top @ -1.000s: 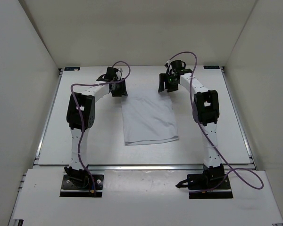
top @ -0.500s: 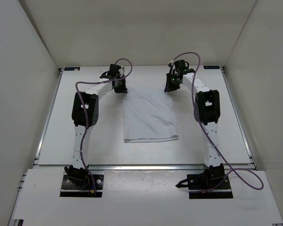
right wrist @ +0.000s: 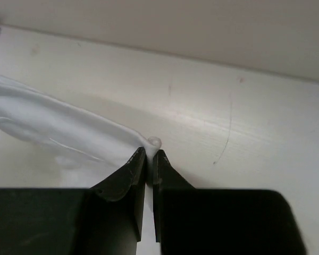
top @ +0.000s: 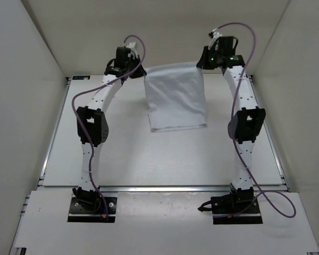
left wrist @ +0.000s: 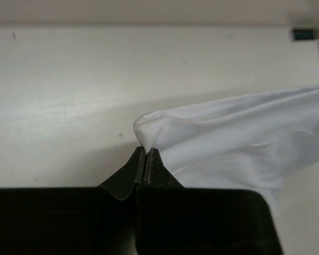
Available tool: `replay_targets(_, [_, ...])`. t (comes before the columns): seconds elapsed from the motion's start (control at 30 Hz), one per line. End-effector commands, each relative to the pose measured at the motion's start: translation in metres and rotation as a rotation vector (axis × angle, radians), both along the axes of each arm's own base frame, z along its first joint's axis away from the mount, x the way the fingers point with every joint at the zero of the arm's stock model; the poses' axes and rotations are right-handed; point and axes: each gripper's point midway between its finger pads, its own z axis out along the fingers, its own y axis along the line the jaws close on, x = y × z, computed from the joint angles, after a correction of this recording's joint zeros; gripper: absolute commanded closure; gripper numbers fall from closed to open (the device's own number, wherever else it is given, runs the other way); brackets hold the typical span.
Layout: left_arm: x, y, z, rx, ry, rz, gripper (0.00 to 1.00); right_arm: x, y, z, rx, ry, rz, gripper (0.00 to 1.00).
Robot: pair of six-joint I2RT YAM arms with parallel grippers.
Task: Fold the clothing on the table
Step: Fold the skirt
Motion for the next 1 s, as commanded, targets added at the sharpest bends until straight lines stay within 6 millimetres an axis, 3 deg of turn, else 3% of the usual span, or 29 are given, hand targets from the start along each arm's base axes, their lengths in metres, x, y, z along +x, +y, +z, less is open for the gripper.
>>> replay_targets(0.0, [-0.032,0.030,0.217,-0.086,-0.401,0.017,1.00,-0.046,-0.020,0.201,-0.019,-0.413,-0.049,1.00])
replay_targets(0.03, [-0.046,0.036,0.243,-0.083,-0.451,0.025,1.00,-0.064,-0.020,0.220,-0.040,-0.444,-0.060,1.00])
replay_targets(0.07, [-0.053,0.034,0.236,-0.056,-0.441,0.014,1.00,-0.079,-0.018,0.222,-0.070,-0.438,-0.054,1.00])
replay_targets(0.1, [-0.068,0.028,0.232,-0.020,-0.443,0.004,1.00,-0.080,-0.018,0.192,-0.113,-0.377,-0.050,1.00])
replay_targets(0.13, [-0.083,0.031,0.246,0.002,-0.478,0.022,1.00,-0.098,-0.016,0.211,-0.127,-0.425,-0.069,1.00])
replay_targets(0.17, [-0.098,0.026,0.227,0.038,-0.444,0.018,1.00,-0.112,-0.016,0.183,-0.178,-0.378,-0.067,1.00])
replay_targets(0.2, [-0.104,0.021,0.187,0.075,-0.373,0.001,1.00,-0.127,-0.015,0.152,-0.191,-0.336,-0.066,1.00])
replay_targets(0.23, [-0.121,0.020,0.159,0.098,-0.326,-0.006,1.00,-0.135,-0.014,0.100,-0.193,-0.264,-0.063,0.99])
replay_targets(0.27, [-0.130,0.016,0.139,0.104,-0.289,-0.024,1.00,-0.156,-0.012,0.106,-0.129,-0.283,-0.059,1.00])
replay_targets(0.33, [-0.176,0.017,0.078,0.089,-0.181,-0.049,1.00,-0.191,-0.011,0.027,-0.058,-0.146,-0.029,1.00])
replay_targets(0.37, [-0.192,0.017,0.080,0.075,-0.201,-0.061,1.00,-0.207,-0.011,0.025,-0.048,-0.146,-0.029,1.00])
replay_targets(0.4, [-0.217,0.020,0.036,0.099,-0.110,-0.066,1.00,-0.230,-0.012,-0.002,-0.049,-0.090,-0.029,1.00])
replay_targets(0.43, [-0.243,0.023,0.013,0.110,-0.075,-0.083,1.00,-0.254,-0.010,-0.031,-0.064,-0.030,-0.018,1.00])
replay_targets(0.47, [-0.257,0.029,0.012,0.112,-0.078,-0.077,1.00,-0.265,-0.009,-0.040,-0.063,-0.002,-0.011,1.00])
replay_targets(0.53, [-0.296,0.042,-0.034,0.136,0.030,-0.078,1.00,-0.296,-0.006,-0.069,-0.039,0.070,0.002,1.00])
replay_targets(0.57, [-0.309,0.049,-0.043,0.131,0.055,-0.062,1.00,-0.308,0.000,-0.081,-0.029,0.109,0.015,1.00])
replay_targets(0.63, [-0.318,0.062,-0.053,0.117,0.080,-0.031,1.00,-0.312,0.006,-0.088,-0.001,0.121,0.028,1.00])
replay_targets(0.7, [-0.312,0.069,-0.056,0.110,0.087,-0.007,1.00,-0.304,0.007,-0.093,0.013,0.130,0.028,1.00])
replay_targets(0.87, [-0.261,0.063,-0.057,0.133,0.108,-0.009,1.00,-0.260,0.004,-0.106,0.021,0.171,0.026,1.00])
replay_targets(0.93, [-0.237,0.056,-0.072,0.147,0.156,-0.013,1.00,-0.241,0.004,-0.105,0.014,0.170,0.030,1.00])
replay_targets(0.97, [-0.234,0.051,-0.089,0.150,0.208,-0.029,1.00,-0.236,0.004,-0.115,0.007,0.194,0.041,0.99])
